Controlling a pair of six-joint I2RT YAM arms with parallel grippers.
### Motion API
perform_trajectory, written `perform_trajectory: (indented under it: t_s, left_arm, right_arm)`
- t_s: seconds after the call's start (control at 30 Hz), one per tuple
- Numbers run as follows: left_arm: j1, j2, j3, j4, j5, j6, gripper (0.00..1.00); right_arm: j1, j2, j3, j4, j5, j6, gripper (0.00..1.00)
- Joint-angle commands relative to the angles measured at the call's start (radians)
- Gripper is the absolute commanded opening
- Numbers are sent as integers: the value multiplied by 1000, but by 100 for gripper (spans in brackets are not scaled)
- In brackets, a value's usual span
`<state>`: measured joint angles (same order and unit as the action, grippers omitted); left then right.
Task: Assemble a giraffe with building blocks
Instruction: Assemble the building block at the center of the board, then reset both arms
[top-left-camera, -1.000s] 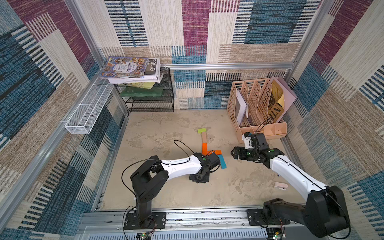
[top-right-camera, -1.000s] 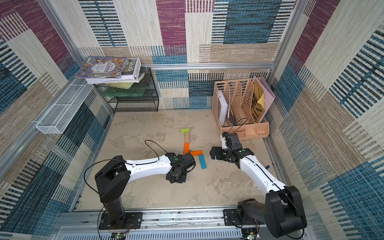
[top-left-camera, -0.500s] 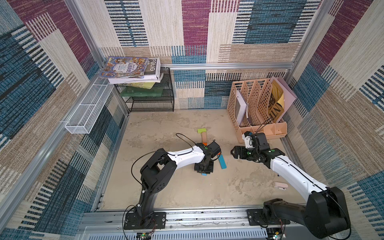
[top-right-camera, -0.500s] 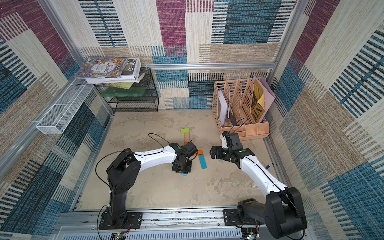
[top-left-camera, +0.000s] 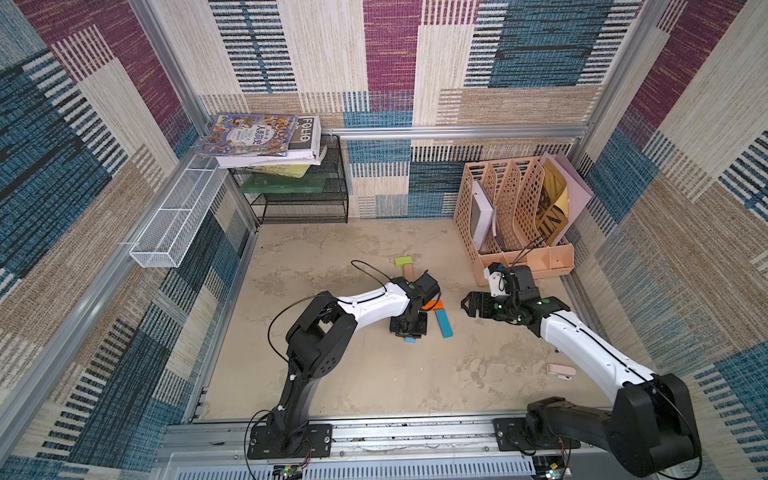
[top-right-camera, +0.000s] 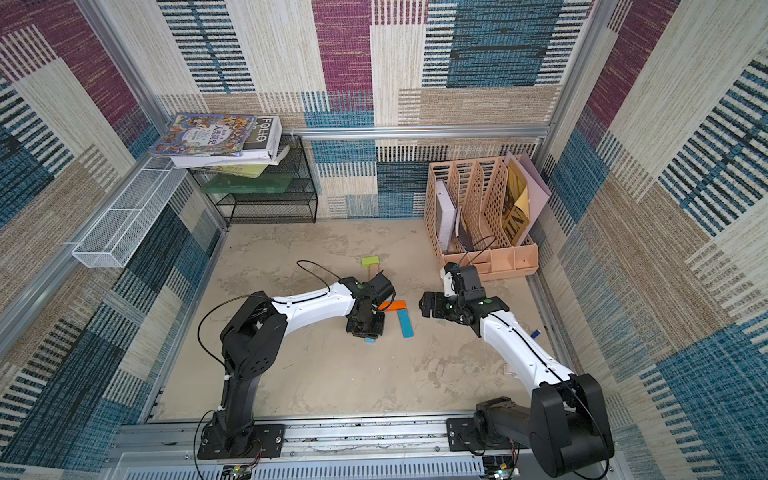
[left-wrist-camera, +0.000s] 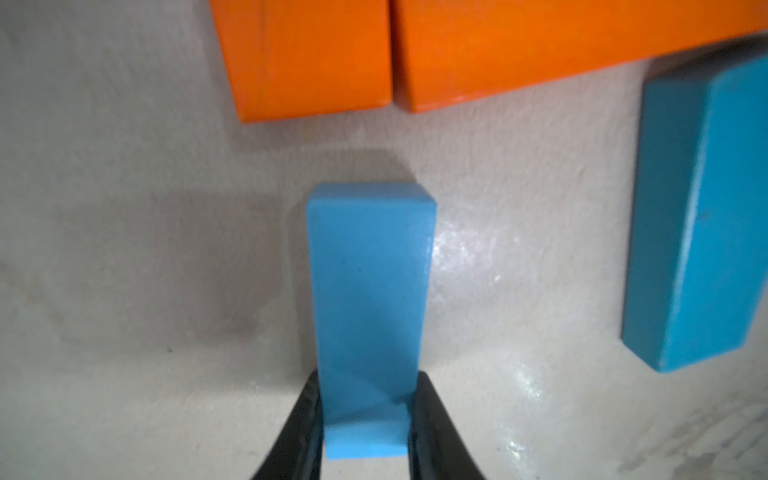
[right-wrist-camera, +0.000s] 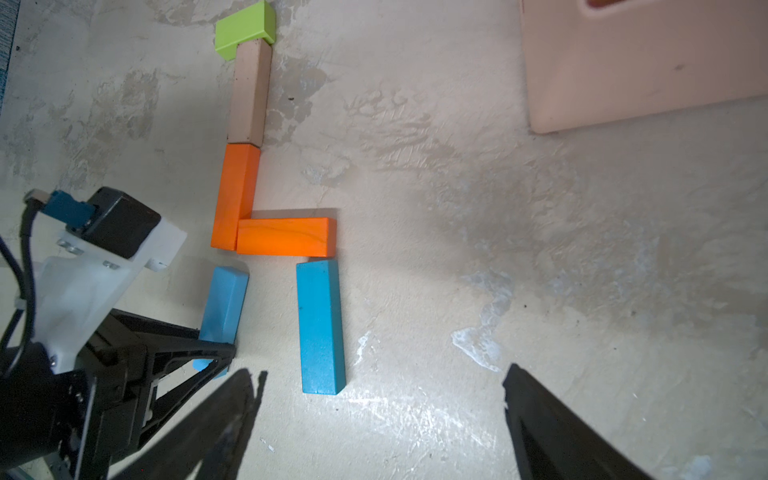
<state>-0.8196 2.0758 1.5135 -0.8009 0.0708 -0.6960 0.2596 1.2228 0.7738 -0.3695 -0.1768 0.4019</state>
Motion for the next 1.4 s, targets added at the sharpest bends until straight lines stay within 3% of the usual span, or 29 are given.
perform_trajectory:
  t_s: [0.0,0.7,0.83,0.87,0.9,0.93,1.13,1.27,1.37]
  left_arm:
    - [11,20,-2,-19,-25,13,13]
    - [20,26,9,-22,-32,16,15]
    - [18,5,-3,-9,-22,34,36]
    - [16,-9,-9,-4,-23,38,51]
    - [13,-24,-14,4,-25,46,89]
    - [12,-37,-15,7,-31,52,99]
    - [-37,-228,-16,-3,-121,85,100]
    - [-45,-531,-44,15,-181,161,100]
    - [56,-788,-145,121,-226,301,99]
  right_arm:
    - [-1,4,-3,15,-4,-3,96]
    - [-6,3,-7,20,-9,-4,96]
    - [-5,3,-10,22,-19,-8,96]
    - [-6,3,-9,21,-21,-9,96]
    - [-5,3,-10,21,-21,-12,96]
    - [-6,3,-9,20,-19,-13,96]
    - [-26,-18,-11,19,2,-23,96]
    - [-61,-117,1,22,34,-24,96]
    - [-78,-256,42,53,169,-17,96]
